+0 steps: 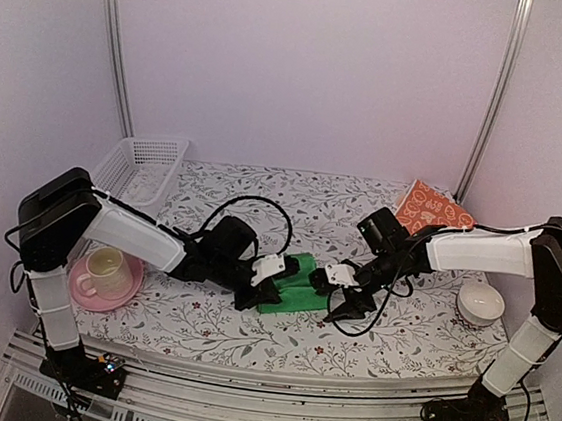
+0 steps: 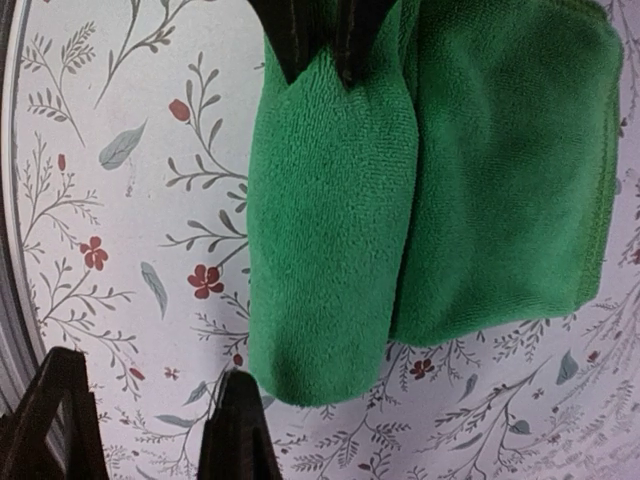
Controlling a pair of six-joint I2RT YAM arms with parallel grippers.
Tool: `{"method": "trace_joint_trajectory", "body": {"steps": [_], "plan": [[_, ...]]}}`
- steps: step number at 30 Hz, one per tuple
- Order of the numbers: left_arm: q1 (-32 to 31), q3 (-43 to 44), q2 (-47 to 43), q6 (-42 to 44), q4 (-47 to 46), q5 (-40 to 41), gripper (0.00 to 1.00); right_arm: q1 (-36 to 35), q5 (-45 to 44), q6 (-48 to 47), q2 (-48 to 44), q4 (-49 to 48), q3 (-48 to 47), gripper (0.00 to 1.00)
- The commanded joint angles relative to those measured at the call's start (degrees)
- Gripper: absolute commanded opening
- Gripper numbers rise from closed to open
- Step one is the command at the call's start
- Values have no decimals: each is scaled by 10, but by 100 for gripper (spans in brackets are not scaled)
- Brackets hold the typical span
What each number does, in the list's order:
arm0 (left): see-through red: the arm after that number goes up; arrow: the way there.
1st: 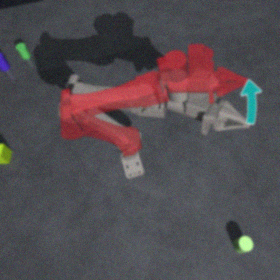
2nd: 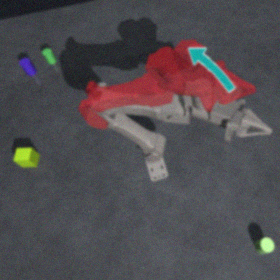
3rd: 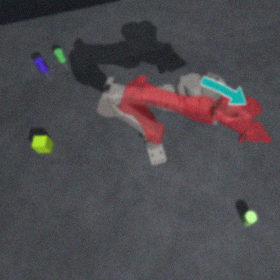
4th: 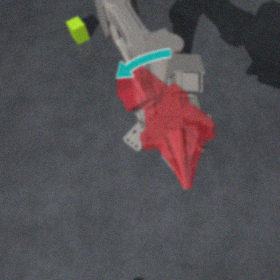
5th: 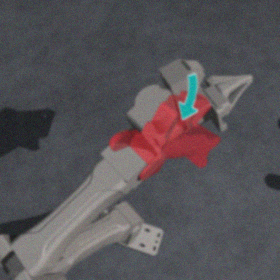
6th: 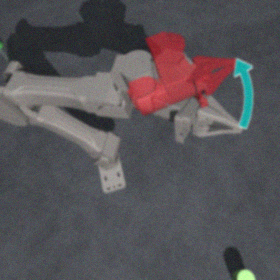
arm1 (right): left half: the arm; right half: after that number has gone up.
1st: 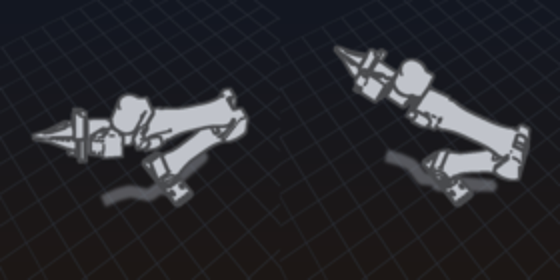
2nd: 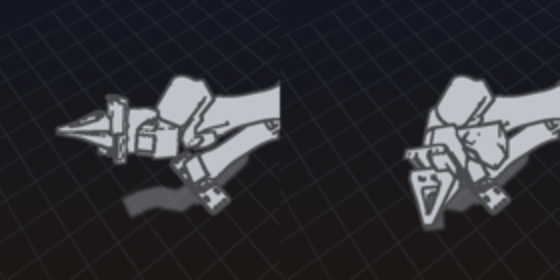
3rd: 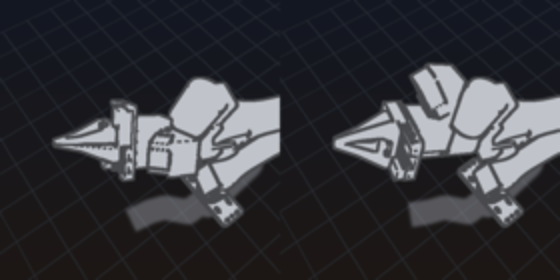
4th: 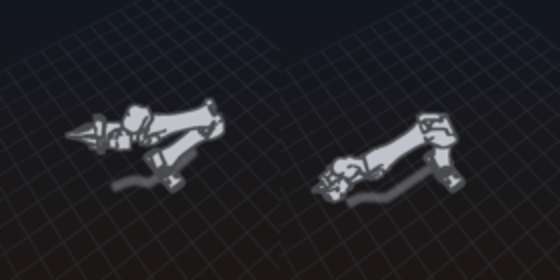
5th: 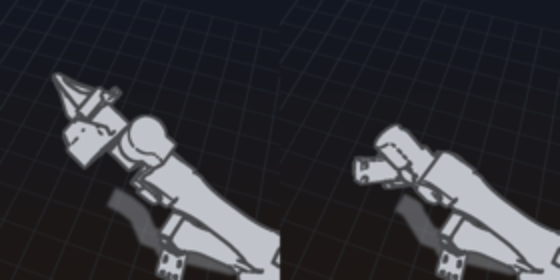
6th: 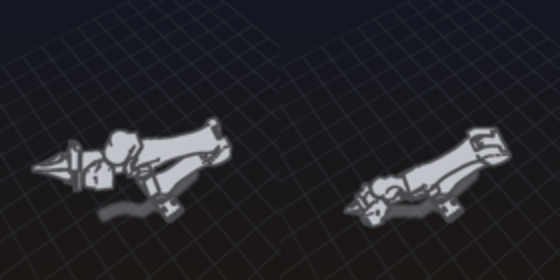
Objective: Roll the towels
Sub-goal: Roll the towel at the center of the board.
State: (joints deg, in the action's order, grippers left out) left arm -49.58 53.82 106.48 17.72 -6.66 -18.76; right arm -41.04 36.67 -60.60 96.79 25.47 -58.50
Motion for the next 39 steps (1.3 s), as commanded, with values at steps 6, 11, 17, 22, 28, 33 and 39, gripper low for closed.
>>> {"method": "trace_joint_trajectory", "body": {"steps": [6, 11, 17, 22, 28, 33, 39], "plan": [[50, 13, 38, -42, 74, -56, 0, -16, -72, 47, -1, -115, 26, 65], [61, 26, 53, -51, 86, -77, 0, -18, -88, 57, 7, -132, 28, 65], [71, 36, 77, -59, 95, -91, 0, -27, -92, 53, 19, -132, 31, 66], [80, 37, 81, -63, 96, -100, 0, -32, -105, 57, 35, -139, 26, 65], [89, 43, 93, -69, 105, -107, 0, -34, -157, 83, 62, -173, 22, 65], [96, 51, 105, -73, 113, -106, 0, -36, -180, 93, 89, -177, 13, 63], [108, 51, 103, -77, 111, -113, 2, -36, -207, 105, 119, -186, 3, 56]]}}
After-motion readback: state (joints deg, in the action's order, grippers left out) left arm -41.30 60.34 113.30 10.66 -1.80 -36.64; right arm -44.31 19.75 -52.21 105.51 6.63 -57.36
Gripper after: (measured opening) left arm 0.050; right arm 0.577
